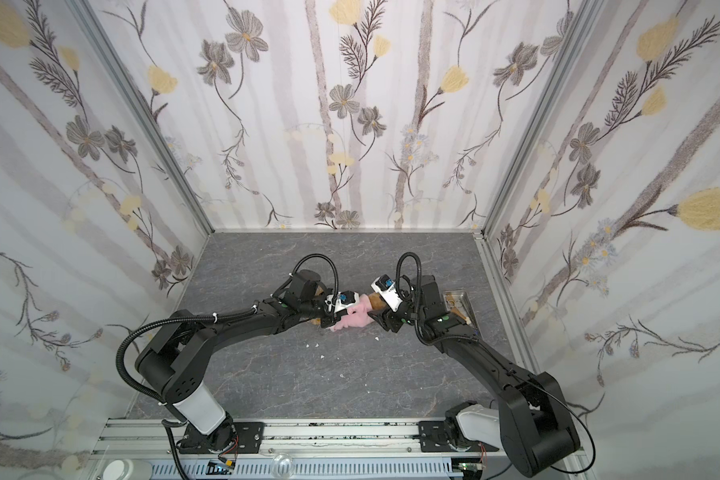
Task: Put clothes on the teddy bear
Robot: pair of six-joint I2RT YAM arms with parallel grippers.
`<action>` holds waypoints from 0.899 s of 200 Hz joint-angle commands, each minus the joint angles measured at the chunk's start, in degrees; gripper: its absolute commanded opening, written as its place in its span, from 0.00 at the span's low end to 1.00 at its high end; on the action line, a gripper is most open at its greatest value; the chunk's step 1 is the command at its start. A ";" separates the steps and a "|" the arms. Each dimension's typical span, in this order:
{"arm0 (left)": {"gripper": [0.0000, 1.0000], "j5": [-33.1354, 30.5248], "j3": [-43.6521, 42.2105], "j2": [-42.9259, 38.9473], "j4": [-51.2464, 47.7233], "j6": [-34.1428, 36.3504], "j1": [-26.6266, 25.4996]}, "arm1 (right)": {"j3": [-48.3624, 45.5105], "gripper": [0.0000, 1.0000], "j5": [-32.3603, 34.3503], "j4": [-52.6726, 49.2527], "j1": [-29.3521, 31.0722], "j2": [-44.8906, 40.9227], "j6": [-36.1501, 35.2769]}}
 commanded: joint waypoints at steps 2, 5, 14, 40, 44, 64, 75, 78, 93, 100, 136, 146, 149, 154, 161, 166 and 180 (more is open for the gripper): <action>0.11 8.19 -0.51 -2.94 0.57 -3.13 1.84 | -2.72 1.00 1.14 7.62 -0.04 -4.17 -2.63; 0.11 8.78 -0.76 -3.47 0.54 -3.37 2.10 | -3.03 1.00 0.93 8.29 0.02 -4.70 -3.07; 0.11 10.28 -1.61 -4.79 0.51 -3.78 2.82 | -3.94 1.00 0.50 9.84 0.08 -5.70 -4.79; 0.11 12.99 -3.92 -9.23 0.29 -4.70 4.44 | -2.98 1.00 0.14 10.76 0.03 -5.56 -8.31; 0.11 13.52 -4.15 -9.85 0.24 -5.00 4.77 | -2.73 1.00 -0.06 10.53 -0.02 -5.43 -8.92; 0.11 14.94 -4.85 -12.61 0.16 -5.65 5.57 | -0.41 1.00 -5.38 6.83 -0.15 -4.11 -12.78; 0.11 15.66 -4.98 -13.87 0.12 -5.77 5.79 | 0.43 1.00 -9.79 5.17 0.00 -3.36 -14.60; 0.11 15.74 -4.98 -14.14 0.12 -5.76 5.82 | 0.72 1.00 -10.84 4.96 -0.02 -3.13 -14.67; 0.11 16.73 -4.89 -15.22 0.12 -5.85 5.77 | 1.16 1.00 -14.12 4.88 0.59 -2.48 -15.10; 0.10 17.20 -4.89 -15.58 0.12 -5.65 5.73 | 0.94 1.00 -14.56 5.69 1.24 -2.47 -15.02; 0.10 18.03 -5.08 -17.47 0.12 -4.63 4.69 | 0.96 0.99 -16.06 10.25 3.38 -1.31 -14.80; 0.10 18.23 -5.10 -17.80 0.12 -4.63 4.45 | 0.81 0.99 -16.62 11.48 3.45 -0.47 -14.58; 0.10 18.23 -5.08 -17.89 0.12 -4.62 4.33 | 0.81 0.99 -16.74 11.72 3.53 -0.14 -14.53; 0.10 18.21 -4.98 -17.93 0.12 -4.58 4.16 | 0.91 0.98 -16.96 11.96 3.60 0.36 -14.52; 0.09 18.14 -4.97 -18.20 0.12 -4.57 4.07 | 1.01 0.98 -17.39 12.35 3.75 1.12 -14.50; 0.09 18.17 -4.98 -18.26 0.12 -4.55 3.91 | 1.23 0.97 -17.56 12.52 4.01 1.66 -14.47; 0.09 18.03 -4.80 -18.39 0.12 -4.47 3.59 | 1.98 0.94 -18.34 12.50 4.87 3.13 -14.43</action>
